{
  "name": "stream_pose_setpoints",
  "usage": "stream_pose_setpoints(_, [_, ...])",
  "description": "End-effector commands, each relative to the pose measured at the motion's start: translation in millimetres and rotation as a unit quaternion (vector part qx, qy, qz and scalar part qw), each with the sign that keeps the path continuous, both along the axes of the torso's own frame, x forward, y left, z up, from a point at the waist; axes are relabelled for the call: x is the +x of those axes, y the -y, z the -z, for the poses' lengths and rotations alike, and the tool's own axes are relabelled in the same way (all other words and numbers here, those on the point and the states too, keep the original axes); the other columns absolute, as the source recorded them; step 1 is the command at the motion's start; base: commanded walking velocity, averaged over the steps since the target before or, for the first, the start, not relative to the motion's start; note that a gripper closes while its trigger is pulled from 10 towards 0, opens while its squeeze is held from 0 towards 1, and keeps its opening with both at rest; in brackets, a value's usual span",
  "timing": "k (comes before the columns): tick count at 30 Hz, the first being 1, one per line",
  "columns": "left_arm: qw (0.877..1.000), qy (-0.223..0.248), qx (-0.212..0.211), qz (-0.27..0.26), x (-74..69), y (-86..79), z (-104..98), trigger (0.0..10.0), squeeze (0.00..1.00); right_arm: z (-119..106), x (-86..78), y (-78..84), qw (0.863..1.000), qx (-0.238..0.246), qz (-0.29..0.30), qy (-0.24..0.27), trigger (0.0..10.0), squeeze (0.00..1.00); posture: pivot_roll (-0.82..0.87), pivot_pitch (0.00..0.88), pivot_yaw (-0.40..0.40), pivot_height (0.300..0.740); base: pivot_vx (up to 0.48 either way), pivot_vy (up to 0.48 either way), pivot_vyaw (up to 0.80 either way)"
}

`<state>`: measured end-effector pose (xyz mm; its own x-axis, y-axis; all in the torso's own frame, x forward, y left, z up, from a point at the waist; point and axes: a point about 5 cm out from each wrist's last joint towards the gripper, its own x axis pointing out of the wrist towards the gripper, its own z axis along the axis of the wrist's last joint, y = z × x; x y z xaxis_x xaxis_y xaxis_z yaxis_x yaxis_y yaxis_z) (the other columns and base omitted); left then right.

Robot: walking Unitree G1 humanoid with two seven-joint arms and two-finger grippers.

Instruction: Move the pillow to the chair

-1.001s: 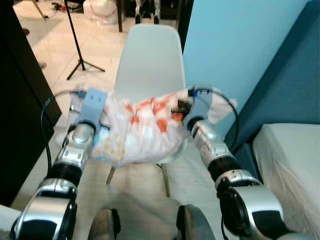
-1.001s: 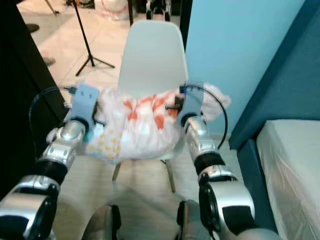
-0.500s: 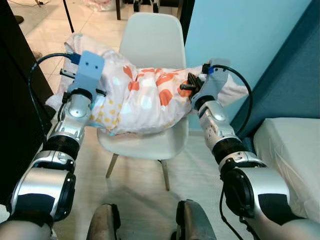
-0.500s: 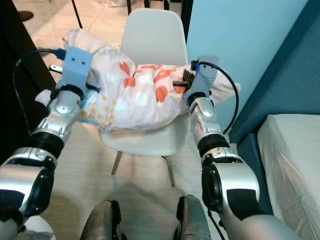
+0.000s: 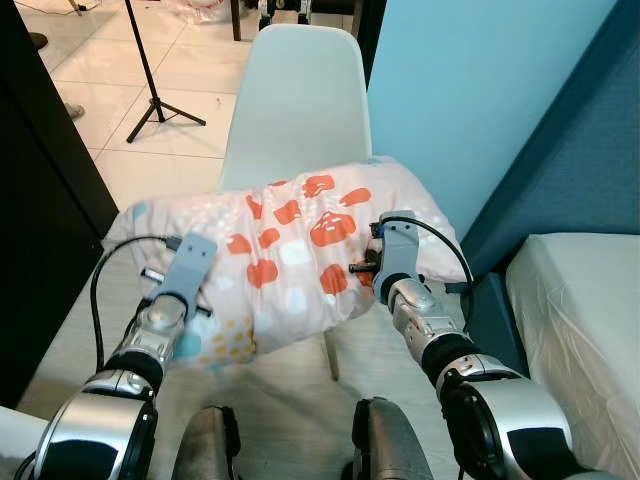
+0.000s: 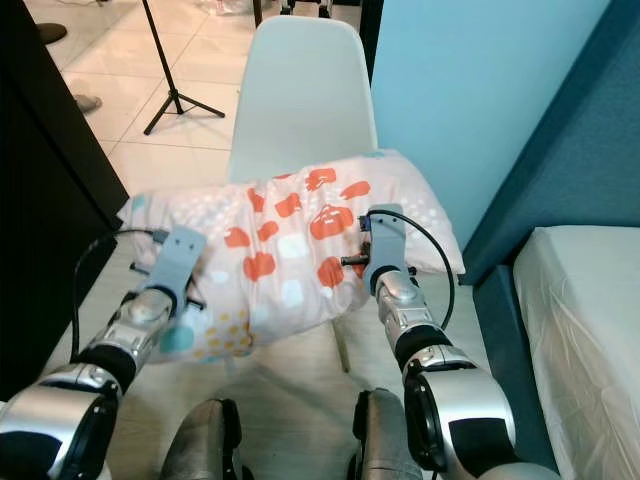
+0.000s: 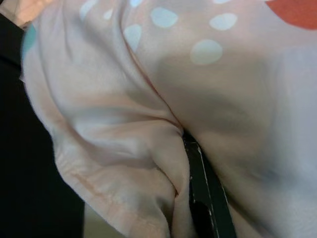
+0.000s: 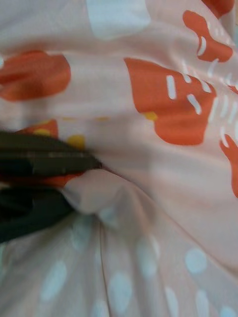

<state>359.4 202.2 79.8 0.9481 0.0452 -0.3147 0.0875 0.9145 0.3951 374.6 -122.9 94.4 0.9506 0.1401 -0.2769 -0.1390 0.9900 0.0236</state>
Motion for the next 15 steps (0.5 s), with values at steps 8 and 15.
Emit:
stream_pose_setpoints(8, [0.999, 0.002, -0.053, -0.012, 5.0, -3.9, -8.5, 10.0, 1.0, 3.8, -1.7, 3.1, 1.0, 0.02, 0.015, -0.013, 10.0, 1.0, 0.04, 0.11, -0.085, 0.61, 0.0, 0.0, 0.0])
stream_pose_setpoints(15, [0.997, 0.014, -0.063, -0.035, 2.4, -17.7, -10.3, 10.0, 1.0, 4.9, -1.9, 19.8, 0.997, 0.04, 0.057, -0.021, 10.0, 1.0, 0.05, 0.068, -0.083, 0.61, 0.0, 0.0, 0.0])
